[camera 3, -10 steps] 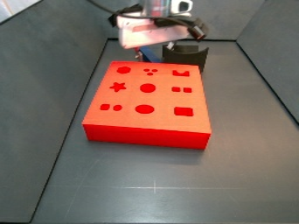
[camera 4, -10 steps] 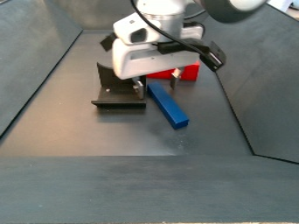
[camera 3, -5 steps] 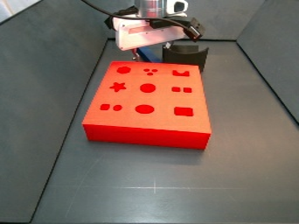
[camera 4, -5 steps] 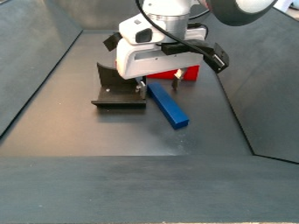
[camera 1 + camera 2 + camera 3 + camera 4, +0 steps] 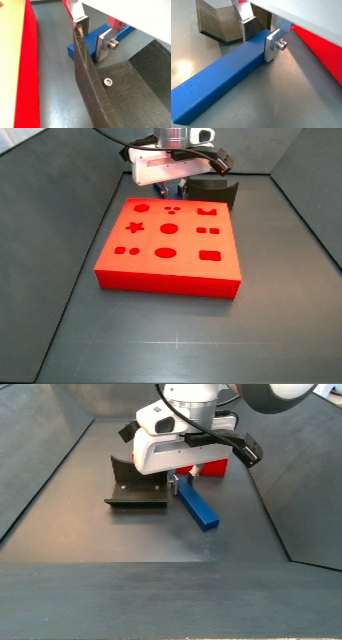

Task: Pick up the rectangle object. Move up. Place the rectangle object on the fixture. Regrasp the rectangle object. Move to above the board. Insert the rectangle object.
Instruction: Pick up the rectangle object.

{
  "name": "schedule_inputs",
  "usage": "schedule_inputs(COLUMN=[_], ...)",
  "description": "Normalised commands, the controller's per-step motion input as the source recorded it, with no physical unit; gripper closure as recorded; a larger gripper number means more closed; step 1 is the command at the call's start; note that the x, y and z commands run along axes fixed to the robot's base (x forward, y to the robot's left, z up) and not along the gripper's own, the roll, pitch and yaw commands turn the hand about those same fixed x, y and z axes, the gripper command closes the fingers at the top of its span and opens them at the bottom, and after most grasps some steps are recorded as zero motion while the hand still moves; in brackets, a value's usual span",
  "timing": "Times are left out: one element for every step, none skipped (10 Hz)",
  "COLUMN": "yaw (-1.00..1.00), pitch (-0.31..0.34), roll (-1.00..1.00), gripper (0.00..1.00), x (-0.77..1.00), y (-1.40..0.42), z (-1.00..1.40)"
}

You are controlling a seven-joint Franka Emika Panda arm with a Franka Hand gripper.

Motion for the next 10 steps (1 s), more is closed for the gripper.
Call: schedule_inputs(yaw=[0.00,0.00,0.00,0.00,0.00,0.00,0.00,0.00,0.00,0.00], pitch=[0.000,0.000,0.000,0.000,0.000,0.000,0.000,0.000,0.000,0.000], roll=[0.00,0.00,0.00,0.00,0.00,0.00,0.00,0.00,0.00,0.00], gripper=[1.00,1.00,1.00,1.00,1.00,1.00,1.00,1.00,1.00,1.00], x=[0.00,0.00,0.00,0.00,0.00,0.00,0.00,0.00,0.00,0.00], y=[0.00,0.00,0.00,0.00,0.00,0.00,0.00,0.00,0.00,0.00], z=[0.00,0.00,0.00,0.00,0.00,0.00,0.00,0.00,0.00,0.00])
